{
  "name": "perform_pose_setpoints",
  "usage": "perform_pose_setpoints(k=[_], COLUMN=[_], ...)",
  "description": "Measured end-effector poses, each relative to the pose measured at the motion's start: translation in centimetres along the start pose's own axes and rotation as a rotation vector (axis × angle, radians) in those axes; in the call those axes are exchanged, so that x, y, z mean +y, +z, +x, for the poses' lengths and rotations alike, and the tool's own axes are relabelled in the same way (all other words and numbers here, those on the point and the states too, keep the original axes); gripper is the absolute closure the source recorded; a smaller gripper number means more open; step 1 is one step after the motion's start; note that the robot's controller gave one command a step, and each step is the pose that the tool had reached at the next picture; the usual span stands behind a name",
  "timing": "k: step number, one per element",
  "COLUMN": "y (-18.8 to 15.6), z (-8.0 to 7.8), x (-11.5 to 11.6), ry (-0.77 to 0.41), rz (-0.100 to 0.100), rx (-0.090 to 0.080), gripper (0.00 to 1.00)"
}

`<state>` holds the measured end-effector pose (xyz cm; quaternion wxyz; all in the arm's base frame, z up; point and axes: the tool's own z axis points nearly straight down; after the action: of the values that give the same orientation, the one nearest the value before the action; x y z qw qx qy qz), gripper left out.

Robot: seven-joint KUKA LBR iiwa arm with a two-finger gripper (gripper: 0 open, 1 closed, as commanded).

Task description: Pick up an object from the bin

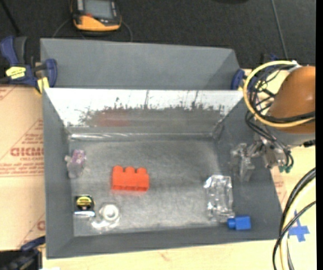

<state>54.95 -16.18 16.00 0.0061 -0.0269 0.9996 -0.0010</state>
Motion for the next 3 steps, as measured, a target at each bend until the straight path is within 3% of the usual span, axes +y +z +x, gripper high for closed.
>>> perform_pose_setpoints(k=[1,2,3], y=[0.5,8.1,8.1], z=[0.1,5.7,5.7], x=[0.0,1.1,0.8], ry=[-0.001,-0.284,-0.353], rz=[-0.002,0.012,0.007], rx=[0.008,-0.033,-0.038], gripper=[0.00,0.00,0.00])
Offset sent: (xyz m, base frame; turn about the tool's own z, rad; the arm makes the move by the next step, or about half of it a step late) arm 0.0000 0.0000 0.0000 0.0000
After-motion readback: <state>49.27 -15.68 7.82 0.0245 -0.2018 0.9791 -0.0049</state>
